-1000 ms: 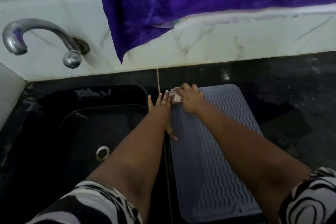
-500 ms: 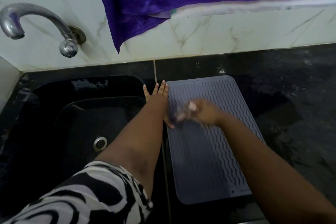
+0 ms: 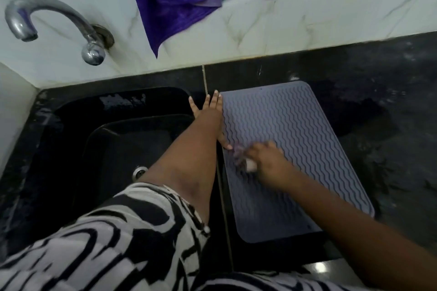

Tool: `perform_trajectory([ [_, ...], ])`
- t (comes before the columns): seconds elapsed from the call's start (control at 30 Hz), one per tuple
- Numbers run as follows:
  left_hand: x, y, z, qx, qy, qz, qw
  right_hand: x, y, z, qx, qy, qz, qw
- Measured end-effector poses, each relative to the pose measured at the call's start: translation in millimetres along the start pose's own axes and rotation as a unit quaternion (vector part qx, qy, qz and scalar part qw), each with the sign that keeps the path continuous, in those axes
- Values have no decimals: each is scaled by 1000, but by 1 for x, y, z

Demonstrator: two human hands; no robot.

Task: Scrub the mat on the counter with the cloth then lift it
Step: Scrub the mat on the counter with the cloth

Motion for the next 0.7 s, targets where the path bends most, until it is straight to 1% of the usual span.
perform_trajectory([
  [0.07, 1, 0, 0, 6, -2, 4, 1000, 18, 44, 13, 15, 29, 27, 999],
  [0.13, 1, -1, 1, 6, 5, 0, 1000, 21, 64, 20, 17, 41, 62, 997],
  [0.17, 0, 0, 1, 7, -2, -8, 1000, 16, 65, 23, 12, 19, 91, 996],
  [0.23, -4, 9, -5, 19, -34, -36, 999, -6, 62, 32, 17, -124, 134, 983],
  [0.27, -6, 13, -10, 36, -49, -56, 997, -23, 53, 32, 14, -166, 105, 980],
  [0.3, -8, 18, -17, 59, -58, -75, 994, -43, 38, 28, 18, -173, 48, 984],
  [0.33, -9, 23, -24, 86, -63, -92, 990, -59, 18, 25, 14, -136, -9, 991],
  [0.37, -7, 28, -29, 110, -56, -101, 987, -67, 2, 22, 22, -103, -46, 993],
  [0.4, -3, 32, -32, 128, -35, -102, 986, -67, -11, 20, 30, -53, -66, 996],
  [0.47, 10, 40, -34, 138, -4, -93, 986, -46, -21, 12, 54, 26, -46, 997],
  [0.53, 19, 45, -34, 132, -10, -88, 987, -20, -9, 2, 51, 37, -35, 997],
  [0.6, 21, 45, -33, 126, -12, -86, 988, -3, 18, 2, 9, 31, -31, 999],
  [0.7, 20, 44, -32, 120, -17, -71, 990, 22, 73, 8, -36, 33, 17, 999],
])
Point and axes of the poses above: each hand's wrist, its own y-axis away from the middle knuckle, its own x-axis out of the palm, z = x × y, the point moved 7 cm from there along -y, towards the middle knuckle, and after that the axes turned 14 degrees about -y, right-handed, at the moved point
